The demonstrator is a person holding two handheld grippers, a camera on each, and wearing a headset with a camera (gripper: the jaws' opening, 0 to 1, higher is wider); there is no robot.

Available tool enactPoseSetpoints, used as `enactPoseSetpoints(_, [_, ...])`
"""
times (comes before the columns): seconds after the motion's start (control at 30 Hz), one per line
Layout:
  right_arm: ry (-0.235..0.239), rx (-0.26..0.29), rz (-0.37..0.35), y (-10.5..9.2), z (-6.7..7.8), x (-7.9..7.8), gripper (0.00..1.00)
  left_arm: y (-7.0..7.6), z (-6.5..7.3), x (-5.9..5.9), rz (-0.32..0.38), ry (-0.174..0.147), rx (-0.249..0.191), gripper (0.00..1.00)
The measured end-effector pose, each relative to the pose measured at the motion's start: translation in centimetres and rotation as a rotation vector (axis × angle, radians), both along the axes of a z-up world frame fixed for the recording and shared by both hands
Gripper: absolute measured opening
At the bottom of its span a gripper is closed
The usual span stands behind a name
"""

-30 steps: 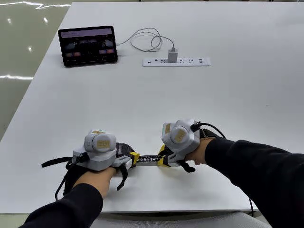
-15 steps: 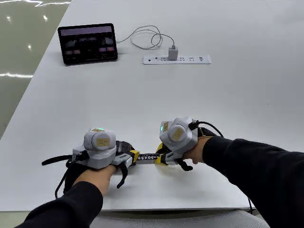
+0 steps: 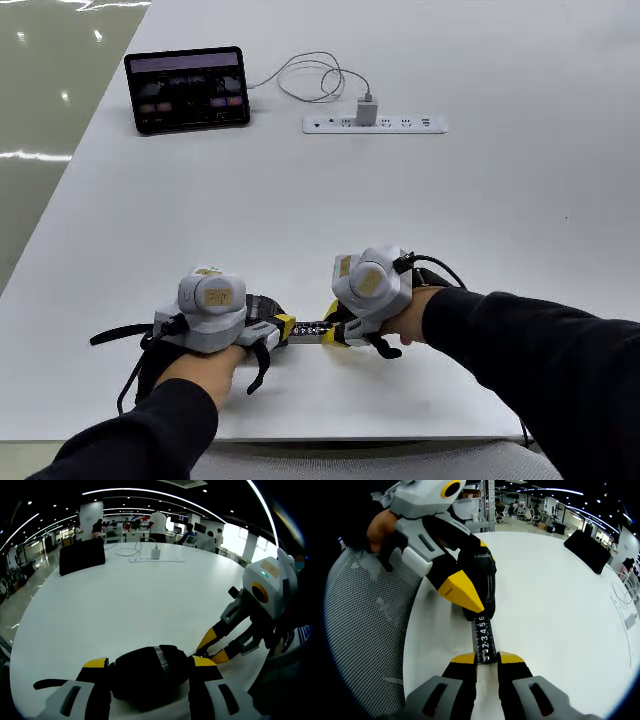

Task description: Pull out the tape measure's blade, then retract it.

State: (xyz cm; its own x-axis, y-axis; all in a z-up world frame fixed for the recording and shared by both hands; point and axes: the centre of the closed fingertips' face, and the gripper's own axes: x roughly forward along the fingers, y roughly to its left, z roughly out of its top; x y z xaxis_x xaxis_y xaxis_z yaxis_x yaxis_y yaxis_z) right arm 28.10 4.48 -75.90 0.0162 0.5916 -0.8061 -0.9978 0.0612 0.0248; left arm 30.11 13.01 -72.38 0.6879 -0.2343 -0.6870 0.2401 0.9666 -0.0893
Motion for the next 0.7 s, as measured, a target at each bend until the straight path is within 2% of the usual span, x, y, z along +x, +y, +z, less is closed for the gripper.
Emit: enactPoseSetpoints(0.7, [0.002, 0.019, -0.016, 1.0, -0.1, 0.0, 0.11, 0.0, 0.0, 0.0, 0.002, 0.000, -0.007, 0.59])
